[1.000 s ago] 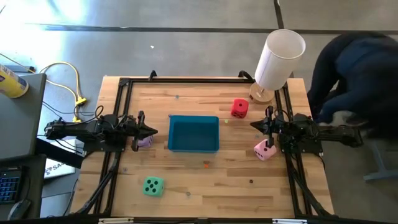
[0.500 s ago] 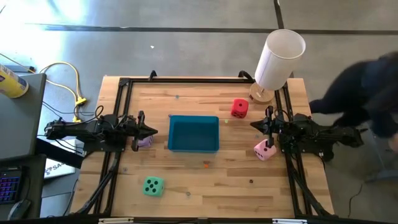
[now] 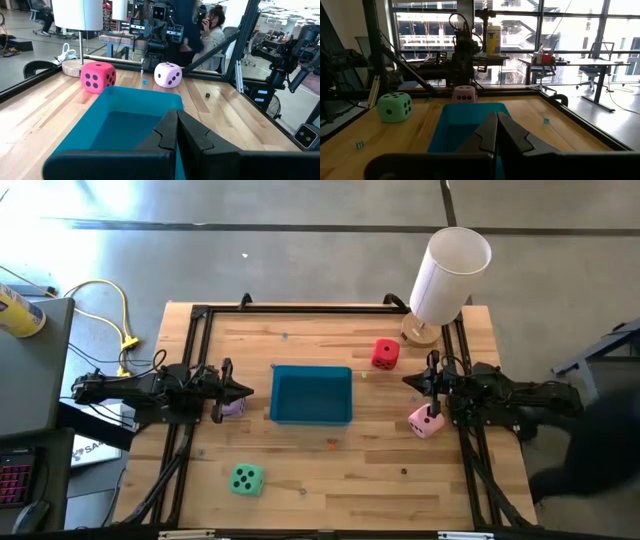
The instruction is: Pick & Place Dice
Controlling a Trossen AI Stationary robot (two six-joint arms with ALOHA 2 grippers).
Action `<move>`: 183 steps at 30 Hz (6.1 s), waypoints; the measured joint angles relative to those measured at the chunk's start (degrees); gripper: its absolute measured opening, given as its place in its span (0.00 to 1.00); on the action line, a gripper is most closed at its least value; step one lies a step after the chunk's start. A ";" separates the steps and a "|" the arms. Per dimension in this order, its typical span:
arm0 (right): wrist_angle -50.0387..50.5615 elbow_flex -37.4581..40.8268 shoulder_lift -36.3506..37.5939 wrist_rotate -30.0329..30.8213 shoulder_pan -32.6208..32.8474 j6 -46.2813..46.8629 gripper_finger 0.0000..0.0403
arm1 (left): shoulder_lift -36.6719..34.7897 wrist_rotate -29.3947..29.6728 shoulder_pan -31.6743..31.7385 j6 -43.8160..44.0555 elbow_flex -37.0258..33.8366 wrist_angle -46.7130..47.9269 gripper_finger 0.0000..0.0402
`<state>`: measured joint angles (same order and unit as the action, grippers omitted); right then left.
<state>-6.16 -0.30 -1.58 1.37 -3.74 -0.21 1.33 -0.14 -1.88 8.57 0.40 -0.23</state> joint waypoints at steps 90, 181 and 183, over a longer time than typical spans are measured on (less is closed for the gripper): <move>-1.73 -14.45 -16.05 0.48 0.18 -1.45 0.00 | 0.02 0.24 0.01 0.03 0.00 -0.22 0.00; 62.98 -68.83 -74.80 17.60 44.51 60.51 0.00 | 0.00 0.22 -0.01 -6.16 0.00 -2.14 0.00; 63.00 -68.83 -75.72 17.55 44.51 62.07 0.00 | 0.00 0.24 -0.01 -7.10 0.00 -2.14 0.00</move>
<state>56.84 -69.12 -77.29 18.92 40.77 61.86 1.32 0.10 -1.89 1.47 0.40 -2.37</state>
